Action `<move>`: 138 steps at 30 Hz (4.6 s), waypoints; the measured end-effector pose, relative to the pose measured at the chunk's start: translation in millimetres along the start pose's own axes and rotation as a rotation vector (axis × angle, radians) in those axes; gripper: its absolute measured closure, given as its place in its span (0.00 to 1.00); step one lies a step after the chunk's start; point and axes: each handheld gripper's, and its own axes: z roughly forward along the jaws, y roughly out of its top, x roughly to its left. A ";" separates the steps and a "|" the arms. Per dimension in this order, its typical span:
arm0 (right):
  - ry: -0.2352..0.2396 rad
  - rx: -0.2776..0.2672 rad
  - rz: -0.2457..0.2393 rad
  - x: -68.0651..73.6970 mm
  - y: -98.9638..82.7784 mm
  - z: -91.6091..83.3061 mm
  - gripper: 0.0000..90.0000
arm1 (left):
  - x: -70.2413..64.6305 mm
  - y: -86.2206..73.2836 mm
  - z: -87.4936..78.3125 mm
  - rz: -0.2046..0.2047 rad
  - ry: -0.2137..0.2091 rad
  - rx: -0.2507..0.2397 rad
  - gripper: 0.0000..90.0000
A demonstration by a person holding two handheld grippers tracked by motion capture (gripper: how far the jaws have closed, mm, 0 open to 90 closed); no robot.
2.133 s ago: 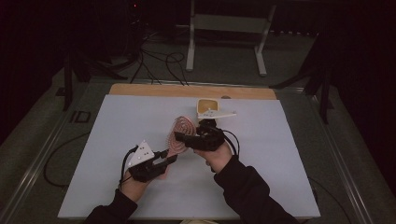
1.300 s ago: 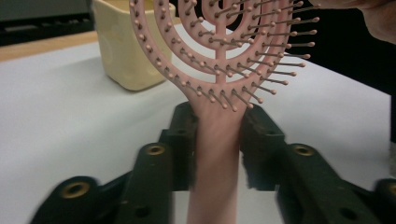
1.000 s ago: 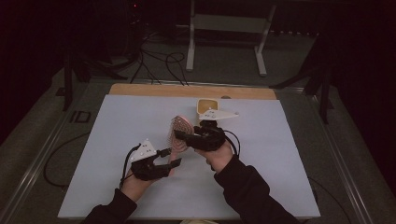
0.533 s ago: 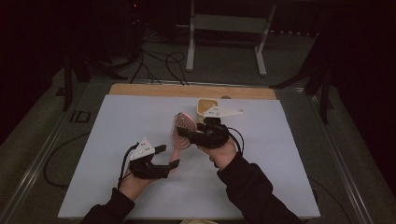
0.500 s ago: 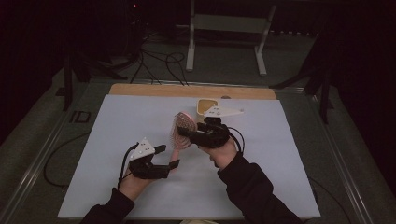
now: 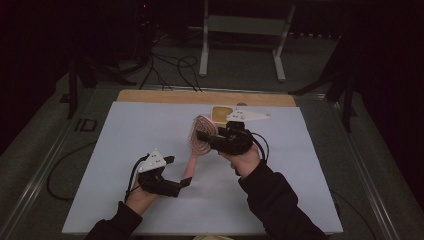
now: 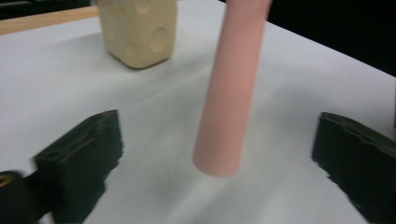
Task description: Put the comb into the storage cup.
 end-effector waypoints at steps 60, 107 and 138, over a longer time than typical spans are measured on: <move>-0.158 -0.155 -0.063 -53.8 75.0 -53.8 0.72 | 28.3 -47.4 -66.2 -0.007 0.083 -0.034 0.00; -0.306 -0.197 -0.081 -108.5 99.2 -38.5 0.72 | 32.6 -61.5 -79.0 -0.010 0.126 -0.077 0.00; -0.309 -0.146 -0.060 -133.0 65.6 -3.2 0.72 | 32.1 -61.7 -77.7 -0.006 0.115 -0.068 0.00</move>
